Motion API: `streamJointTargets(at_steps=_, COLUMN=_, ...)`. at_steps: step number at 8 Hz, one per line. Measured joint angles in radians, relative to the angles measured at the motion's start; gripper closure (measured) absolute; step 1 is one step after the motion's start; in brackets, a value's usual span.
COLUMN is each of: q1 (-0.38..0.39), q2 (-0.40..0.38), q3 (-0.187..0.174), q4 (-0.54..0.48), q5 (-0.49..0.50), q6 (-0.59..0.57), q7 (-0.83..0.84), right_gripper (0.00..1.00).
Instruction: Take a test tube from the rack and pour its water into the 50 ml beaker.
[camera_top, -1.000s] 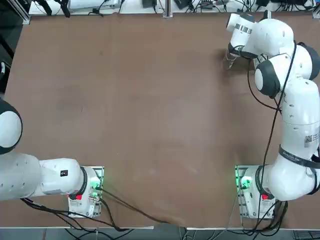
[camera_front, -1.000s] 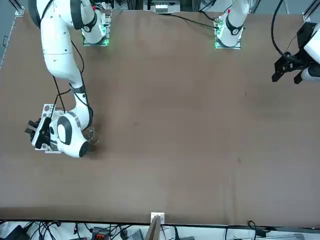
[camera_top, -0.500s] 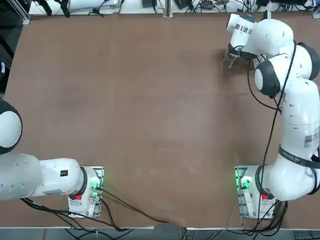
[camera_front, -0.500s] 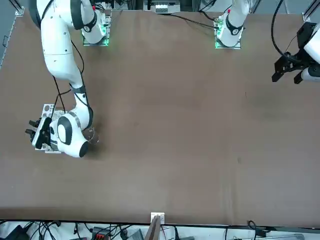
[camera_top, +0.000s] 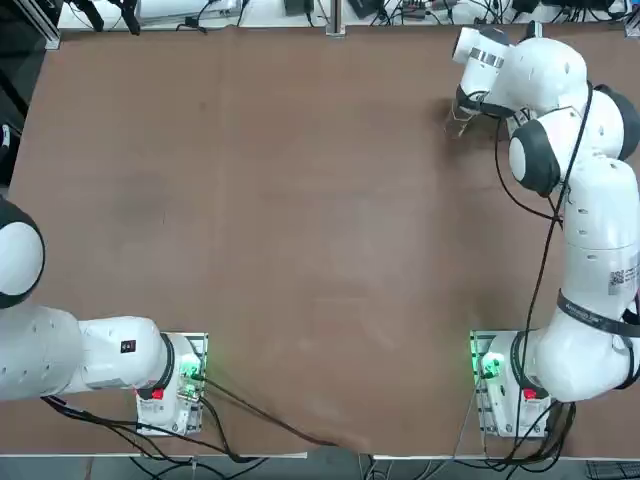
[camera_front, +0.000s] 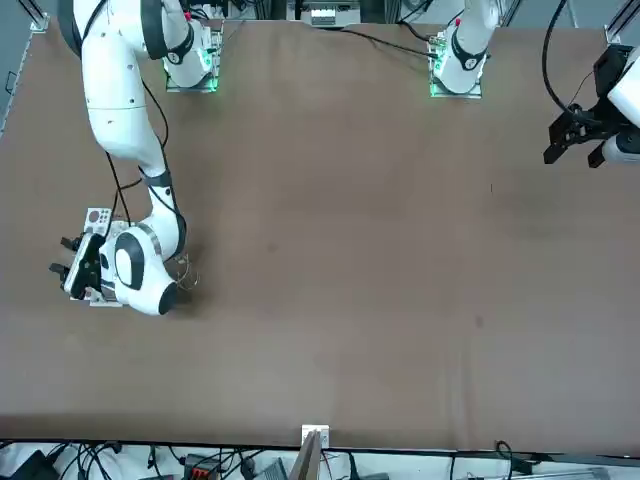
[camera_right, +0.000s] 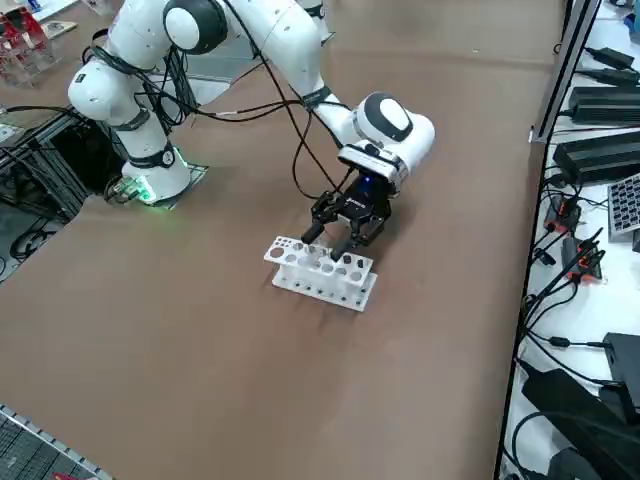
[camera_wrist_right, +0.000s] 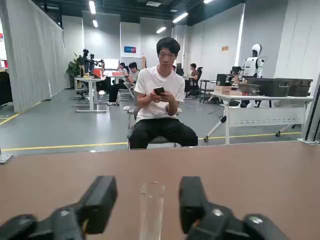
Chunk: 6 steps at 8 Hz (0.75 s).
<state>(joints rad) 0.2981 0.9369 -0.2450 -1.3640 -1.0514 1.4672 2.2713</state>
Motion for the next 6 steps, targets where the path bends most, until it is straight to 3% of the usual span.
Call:
streamJointTargets(at_steps=1, q1=0.005, q2=-0.006, q3=0.000, q4=0.006, q5=0.000, q6=-0.001, q7=-0.043, right_gripper=0.00)
streamJointTargets(at_steps=3, q1=0.023, q2=-0.063, q3=0.000, q4=0.025, q5=0.038, q6=-0.012, q7=-0.199, right_gripper=0.00)
streamJointTargets(at_steps=6, q1=0.062, q2=-0.236, q3=0.001, q4=0.051, q5=0.214, q6=-0.024, q7=-0.574, right_gripper=0.00)
